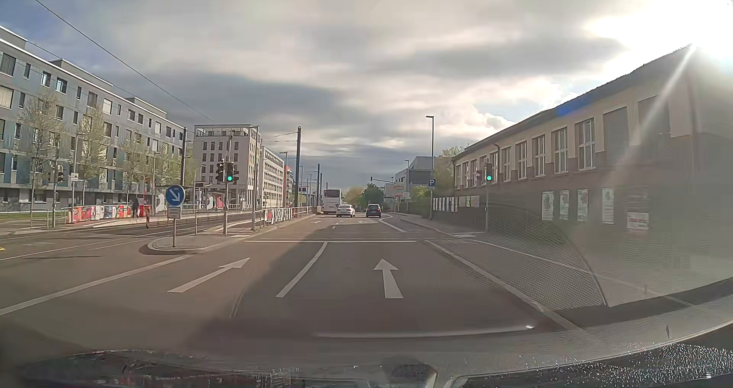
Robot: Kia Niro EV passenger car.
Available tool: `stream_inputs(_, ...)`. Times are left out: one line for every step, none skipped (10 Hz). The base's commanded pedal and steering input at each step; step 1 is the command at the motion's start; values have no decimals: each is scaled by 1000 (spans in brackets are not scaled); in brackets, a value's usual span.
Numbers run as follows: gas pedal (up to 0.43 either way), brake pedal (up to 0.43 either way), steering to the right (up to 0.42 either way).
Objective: Follow the waypoints while adhering to traffic rules and regulations
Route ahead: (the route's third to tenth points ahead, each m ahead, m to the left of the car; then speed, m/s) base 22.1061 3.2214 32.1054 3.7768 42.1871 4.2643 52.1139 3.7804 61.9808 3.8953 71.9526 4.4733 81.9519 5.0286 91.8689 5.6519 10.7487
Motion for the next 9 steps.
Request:
stream_inputs(20, 0, -8)
stream_inputs(20, 0, -10)
stream_inputs(20, 0, -11)
stream_inputs(20, 0, -12)
stream_inputs(20, 0, -13)
stream_inputs(20, 0, -14)
stream_inputs(20, 0, -15)
stream_inputs(20, 0, -16)
stream_inputs(20, 0, -17)
